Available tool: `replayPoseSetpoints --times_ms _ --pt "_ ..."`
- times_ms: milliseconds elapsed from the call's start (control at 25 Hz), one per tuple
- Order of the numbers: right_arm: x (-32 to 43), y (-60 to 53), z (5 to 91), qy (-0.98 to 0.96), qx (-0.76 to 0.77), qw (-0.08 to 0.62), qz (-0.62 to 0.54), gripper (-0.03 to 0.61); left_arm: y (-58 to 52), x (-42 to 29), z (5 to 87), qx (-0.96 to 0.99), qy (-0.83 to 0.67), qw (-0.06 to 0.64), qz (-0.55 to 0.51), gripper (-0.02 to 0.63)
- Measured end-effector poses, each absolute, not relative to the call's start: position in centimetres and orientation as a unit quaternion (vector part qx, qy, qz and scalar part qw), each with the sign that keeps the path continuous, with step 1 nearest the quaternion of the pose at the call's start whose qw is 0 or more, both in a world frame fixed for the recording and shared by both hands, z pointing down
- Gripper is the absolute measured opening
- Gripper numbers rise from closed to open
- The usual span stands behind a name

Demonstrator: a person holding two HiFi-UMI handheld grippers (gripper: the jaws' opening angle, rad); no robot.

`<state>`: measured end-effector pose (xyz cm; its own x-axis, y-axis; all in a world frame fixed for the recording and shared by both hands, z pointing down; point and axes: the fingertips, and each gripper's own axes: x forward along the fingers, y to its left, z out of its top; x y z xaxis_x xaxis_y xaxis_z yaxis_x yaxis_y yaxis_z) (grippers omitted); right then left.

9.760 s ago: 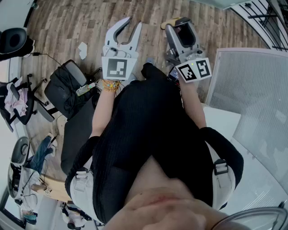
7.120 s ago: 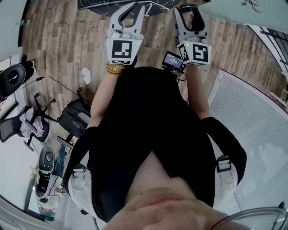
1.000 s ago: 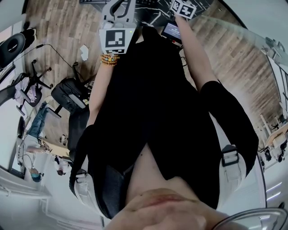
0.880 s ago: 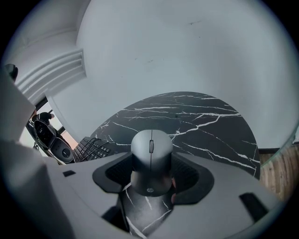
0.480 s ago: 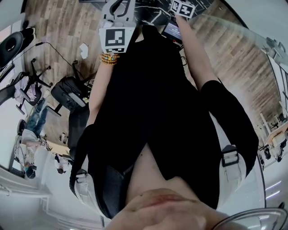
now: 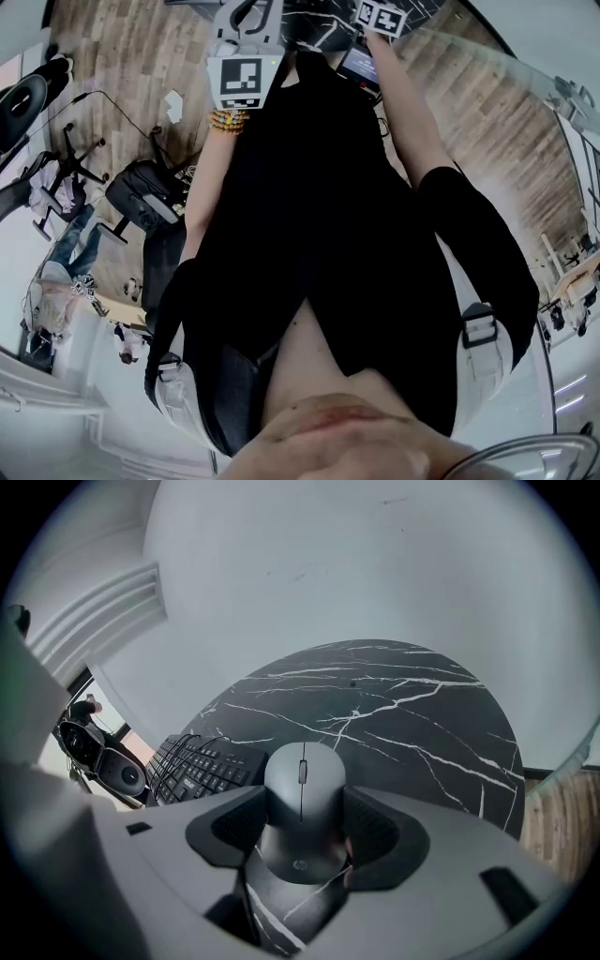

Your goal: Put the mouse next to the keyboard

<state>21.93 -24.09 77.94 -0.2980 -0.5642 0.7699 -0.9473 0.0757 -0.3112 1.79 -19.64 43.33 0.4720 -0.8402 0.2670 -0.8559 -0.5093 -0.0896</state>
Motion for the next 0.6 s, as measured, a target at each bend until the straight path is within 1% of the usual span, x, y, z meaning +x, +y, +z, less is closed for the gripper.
replayPoseSetpoints --times_ms 600 --pt "21.7 -23.9 79.1 -0.678 0.543 0.224 0.443 0.266 -20.2 2.0 43.4 0.858 -0.495 0.026 0.139 0.058"
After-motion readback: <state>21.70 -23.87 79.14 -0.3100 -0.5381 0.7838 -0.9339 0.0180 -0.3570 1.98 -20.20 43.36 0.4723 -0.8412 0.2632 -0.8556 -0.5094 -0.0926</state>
